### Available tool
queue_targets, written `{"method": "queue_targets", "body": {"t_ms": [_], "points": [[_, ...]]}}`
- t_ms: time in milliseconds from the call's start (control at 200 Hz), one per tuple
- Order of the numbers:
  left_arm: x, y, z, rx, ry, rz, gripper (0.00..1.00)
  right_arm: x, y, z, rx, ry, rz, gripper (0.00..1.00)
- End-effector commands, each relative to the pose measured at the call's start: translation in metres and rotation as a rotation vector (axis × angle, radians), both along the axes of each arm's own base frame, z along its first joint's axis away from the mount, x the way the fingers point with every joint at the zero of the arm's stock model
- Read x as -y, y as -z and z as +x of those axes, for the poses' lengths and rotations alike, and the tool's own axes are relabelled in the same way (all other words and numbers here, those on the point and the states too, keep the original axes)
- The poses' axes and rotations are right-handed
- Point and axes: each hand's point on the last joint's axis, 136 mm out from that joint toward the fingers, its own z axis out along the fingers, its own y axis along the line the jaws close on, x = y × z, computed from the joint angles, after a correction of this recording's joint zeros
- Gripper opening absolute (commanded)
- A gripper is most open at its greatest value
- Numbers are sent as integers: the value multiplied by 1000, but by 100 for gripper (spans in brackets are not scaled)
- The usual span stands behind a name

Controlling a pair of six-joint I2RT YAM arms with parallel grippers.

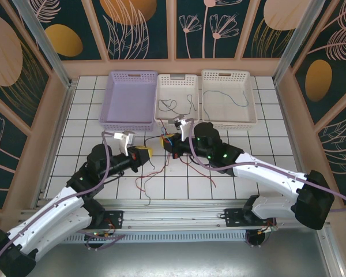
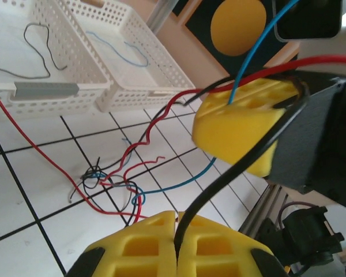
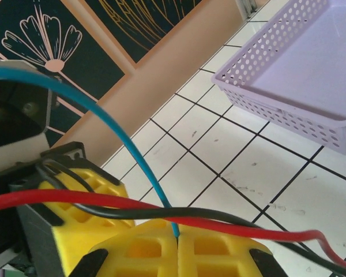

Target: Untangle the cables

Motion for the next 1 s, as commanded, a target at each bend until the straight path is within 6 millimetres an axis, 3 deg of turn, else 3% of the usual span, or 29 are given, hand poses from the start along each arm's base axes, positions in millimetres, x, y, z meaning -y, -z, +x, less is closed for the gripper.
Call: {"method": "queue_targets", "body": {"t_ms": [0, 255, 565, 646, 696, 806, 996], "points": [[-10, -34, 3, 83, -55, -50, 0, 5, -2, 1, 13, 23, -3, 0], [-51, -51, 30, 84, -326, 69, 0, 50, 37, 27, -92, 189, -67, 0], [-96, -71, 51, 117, -582, 252, 0, 154, 63, 64, -218, 562, -154, 0], [-100, -74, 53, 116, -599, 280, 0, 179, 57, 67, -222, 646, -163, 0], [-102, -75, 53, 113, -607, 296, 0, 204, 51, 72, -225, 740, -165, 0], [-110, -72, 55, 106, -643, 343, 0, 243, 24, 73, -182, 888, -170, 0], [-123, -76, 52, 105, -687, 386, 0, 286, -9, 64, -132, 1046, -210, 0]]}}
